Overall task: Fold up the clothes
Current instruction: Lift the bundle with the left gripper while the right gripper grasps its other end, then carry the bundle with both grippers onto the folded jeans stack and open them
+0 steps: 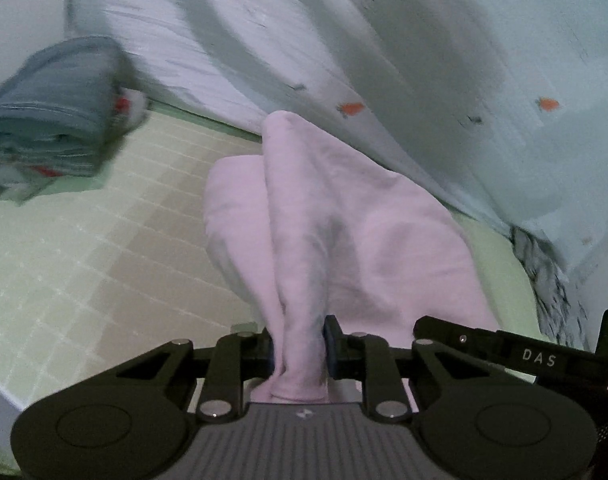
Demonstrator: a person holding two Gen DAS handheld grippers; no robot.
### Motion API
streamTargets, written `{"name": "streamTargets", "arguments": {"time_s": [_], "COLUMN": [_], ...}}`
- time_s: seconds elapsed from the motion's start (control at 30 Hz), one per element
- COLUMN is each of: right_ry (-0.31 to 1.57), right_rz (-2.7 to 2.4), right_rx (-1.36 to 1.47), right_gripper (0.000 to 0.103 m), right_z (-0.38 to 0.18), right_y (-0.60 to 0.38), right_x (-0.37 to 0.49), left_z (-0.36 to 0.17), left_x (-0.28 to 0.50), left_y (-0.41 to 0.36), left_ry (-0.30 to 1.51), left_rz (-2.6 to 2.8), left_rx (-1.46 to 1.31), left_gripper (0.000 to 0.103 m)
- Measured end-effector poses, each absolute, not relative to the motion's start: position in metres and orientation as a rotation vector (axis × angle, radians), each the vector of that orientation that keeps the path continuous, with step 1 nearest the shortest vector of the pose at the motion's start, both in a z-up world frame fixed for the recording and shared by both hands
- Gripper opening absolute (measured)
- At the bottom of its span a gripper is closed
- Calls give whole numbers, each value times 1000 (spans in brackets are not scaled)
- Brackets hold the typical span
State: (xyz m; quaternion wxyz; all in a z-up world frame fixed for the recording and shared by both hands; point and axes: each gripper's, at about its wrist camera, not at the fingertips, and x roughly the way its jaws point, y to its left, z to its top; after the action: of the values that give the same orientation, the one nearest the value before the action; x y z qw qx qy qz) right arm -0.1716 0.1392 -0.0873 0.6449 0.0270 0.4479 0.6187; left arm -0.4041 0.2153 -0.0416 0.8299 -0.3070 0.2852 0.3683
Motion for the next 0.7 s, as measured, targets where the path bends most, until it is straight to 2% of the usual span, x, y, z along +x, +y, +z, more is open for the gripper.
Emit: {"name": "streamTargets", "arguments": {"time_s": [0.4, 0.7], "right_ry": [947, 855], "right_rz": [1519, 1590], "right_rx": [36, 208], "right_gripper": [29, 29], "right_z": [-52, 25], "right_y": [281, 455], "right_x": [-260, -320], "left_z": [-13, 62], "left_x": [-510, -588], "left_y": [347, 529], "left_ry": [432, 240], "left_rz": [839, 838], "left_rx": [-707, -612], "left_gripper": [23, 24]}}
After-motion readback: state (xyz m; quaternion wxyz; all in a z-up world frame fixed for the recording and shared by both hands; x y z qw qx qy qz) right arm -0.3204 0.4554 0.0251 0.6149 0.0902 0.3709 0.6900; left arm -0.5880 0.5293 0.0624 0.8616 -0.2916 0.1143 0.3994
